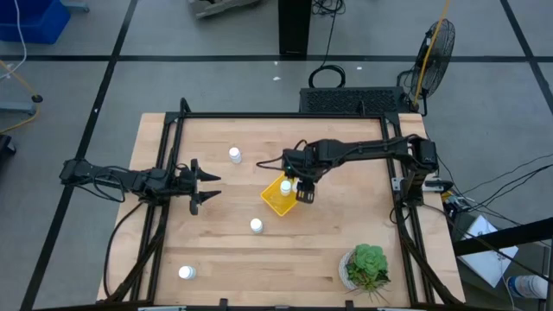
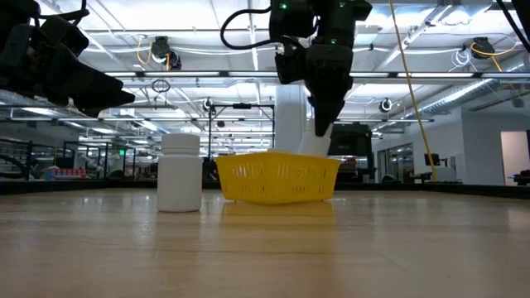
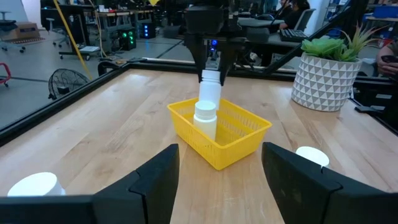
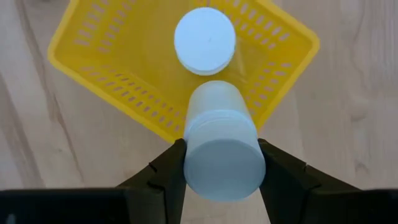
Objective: Pick and place pill bottles into a basket
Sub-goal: Put the white medicine bottle into the yellow bin
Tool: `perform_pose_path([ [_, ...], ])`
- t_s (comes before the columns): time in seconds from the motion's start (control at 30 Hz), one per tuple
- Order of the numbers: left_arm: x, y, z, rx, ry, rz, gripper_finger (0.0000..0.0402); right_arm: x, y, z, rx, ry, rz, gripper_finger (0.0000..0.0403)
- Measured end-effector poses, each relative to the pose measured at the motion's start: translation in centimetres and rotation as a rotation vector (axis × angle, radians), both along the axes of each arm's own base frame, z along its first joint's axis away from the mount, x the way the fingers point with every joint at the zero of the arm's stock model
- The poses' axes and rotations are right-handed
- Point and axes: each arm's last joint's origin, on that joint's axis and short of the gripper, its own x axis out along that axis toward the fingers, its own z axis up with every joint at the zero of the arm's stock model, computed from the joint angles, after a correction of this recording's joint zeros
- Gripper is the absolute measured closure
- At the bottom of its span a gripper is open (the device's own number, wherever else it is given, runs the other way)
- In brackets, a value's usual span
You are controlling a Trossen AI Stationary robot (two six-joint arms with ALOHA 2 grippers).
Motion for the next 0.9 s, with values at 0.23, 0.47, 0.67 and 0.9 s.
perform_pose_path([
  [0.23, 0.0, 0.0, 0.0, 0.0, 0.0, 0.0, 0.0167, 0.3, 0.0, -0.2, -0.004, -0.018, 0.011, 0.0251],
  [0.47, 0.0, 0.0, 0.0, 0.0, 0.0, 0.0, 0.0167, 0.9, -0.1, -2.1, 0.001, 0.043, 0.023, 0.0251],
  [0.67, 0.0, 0.0, 0.0, 0.0, 0.0, 0.0, 0.0167, 1.3, 0.0, -3.6, 0.033, 0.091, 0.039, 0.0251],
  [0.9, 0.0, 0.0, 0.0, -0.001, 0.0, 0.0, 0.0167, 1.6, 0.0, -4.3, 0.062, 0.099, 0.054, 0.0251],
])
